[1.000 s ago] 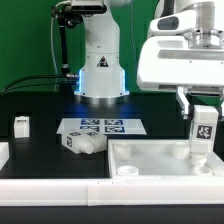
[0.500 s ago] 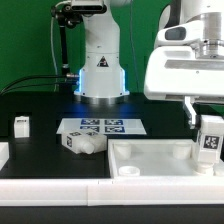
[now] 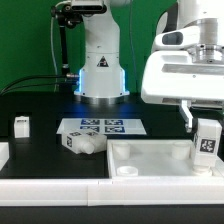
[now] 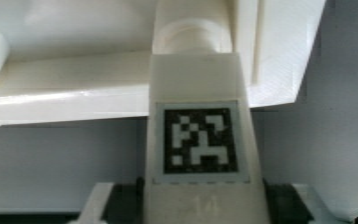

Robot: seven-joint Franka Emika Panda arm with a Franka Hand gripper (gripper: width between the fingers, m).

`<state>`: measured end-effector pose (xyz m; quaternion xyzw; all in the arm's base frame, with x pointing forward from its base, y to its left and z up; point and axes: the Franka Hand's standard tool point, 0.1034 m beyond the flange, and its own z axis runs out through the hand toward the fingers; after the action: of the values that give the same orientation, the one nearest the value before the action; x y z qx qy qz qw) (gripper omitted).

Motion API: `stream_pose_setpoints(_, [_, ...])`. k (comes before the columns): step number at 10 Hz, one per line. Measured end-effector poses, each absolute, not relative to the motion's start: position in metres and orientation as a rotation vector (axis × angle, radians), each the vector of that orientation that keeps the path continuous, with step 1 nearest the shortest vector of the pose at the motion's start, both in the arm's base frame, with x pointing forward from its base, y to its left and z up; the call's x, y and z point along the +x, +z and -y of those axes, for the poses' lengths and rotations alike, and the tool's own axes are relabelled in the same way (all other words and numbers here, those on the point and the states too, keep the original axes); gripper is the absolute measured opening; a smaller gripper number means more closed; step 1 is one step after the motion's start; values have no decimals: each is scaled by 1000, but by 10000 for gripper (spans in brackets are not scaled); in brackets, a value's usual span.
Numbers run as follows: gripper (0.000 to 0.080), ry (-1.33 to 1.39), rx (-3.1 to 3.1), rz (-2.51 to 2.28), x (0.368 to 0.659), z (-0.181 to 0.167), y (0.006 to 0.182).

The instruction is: Assemble one leg

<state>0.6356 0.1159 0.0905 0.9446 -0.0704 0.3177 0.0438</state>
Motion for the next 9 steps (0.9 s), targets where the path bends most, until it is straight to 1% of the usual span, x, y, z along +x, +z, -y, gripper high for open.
stream_pose_setpoints(6, [287,992,2874,198,636,-113,90])
stream_pose_setpoints(7, [392,992,2874,197,636,-113,90])
stream_pose_setpoints(8, [530,979,2877,196,636,-113,89])
stream_pose_setpoints(9, [612,964,2882,184,637,-111,93])
